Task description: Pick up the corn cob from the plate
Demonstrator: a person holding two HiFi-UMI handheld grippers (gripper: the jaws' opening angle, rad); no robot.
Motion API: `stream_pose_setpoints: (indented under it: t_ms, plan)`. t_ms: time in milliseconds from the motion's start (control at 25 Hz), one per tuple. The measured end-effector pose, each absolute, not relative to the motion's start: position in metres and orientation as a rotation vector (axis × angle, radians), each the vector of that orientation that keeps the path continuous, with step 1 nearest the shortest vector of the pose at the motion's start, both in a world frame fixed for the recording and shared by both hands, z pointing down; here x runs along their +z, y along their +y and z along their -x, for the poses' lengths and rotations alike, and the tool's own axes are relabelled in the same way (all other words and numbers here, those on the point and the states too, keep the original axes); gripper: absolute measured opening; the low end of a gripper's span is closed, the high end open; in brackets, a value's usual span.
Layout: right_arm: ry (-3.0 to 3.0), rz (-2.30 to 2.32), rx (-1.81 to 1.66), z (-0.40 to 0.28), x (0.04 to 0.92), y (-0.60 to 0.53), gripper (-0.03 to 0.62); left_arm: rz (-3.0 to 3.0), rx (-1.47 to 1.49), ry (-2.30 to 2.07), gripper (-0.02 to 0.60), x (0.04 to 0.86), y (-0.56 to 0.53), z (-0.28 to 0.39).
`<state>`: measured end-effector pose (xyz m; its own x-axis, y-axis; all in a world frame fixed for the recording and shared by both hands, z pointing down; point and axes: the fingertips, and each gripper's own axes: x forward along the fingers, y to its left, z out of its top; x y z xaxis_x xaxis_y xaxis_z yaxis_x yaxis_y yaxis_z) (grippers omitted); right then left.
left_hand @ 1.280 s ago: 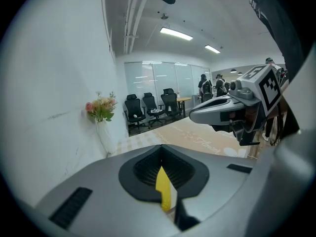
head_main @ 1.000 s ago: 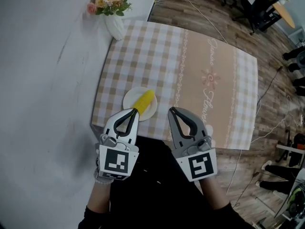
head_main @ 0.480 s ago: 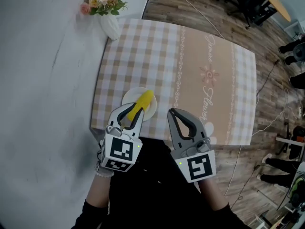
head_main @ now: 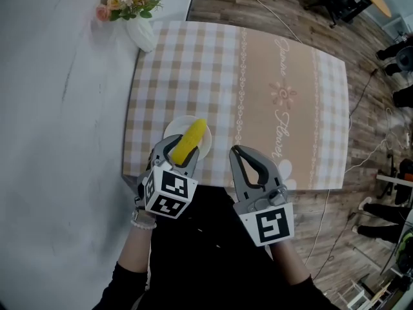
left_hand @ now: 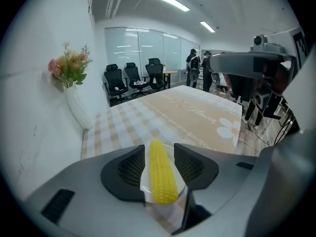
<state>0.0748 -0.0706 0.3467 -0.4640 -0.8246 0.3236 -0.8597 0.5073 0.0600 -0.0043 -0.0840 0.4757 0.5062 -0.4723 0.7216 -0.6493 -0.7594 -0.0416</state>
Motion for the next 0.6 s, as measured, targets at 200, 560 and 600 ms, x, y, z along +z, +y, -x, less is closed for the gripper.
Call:
stream_pose_setpoints:
  t_ms: [200,560,600]
  plan:
    - [-2.429,-1.424,0.175,-0.077,0.351,-0.071,0.043,-2.458,1.162,-0.916,0.183,0.499,-0.088,0.003]
    - [-2.4,-1.447,0.197,-0.083,0.359,-0.072,0.043,-2.383,1.226,-0.851,0.199,0.533,-0.091,-0.003]
    - [-2.396,-1.451,0.203,-0.084,0.36,-0.071,0.043,-2.376,1.23,-0.843,0.202,0.535,-0.091,-0.004]
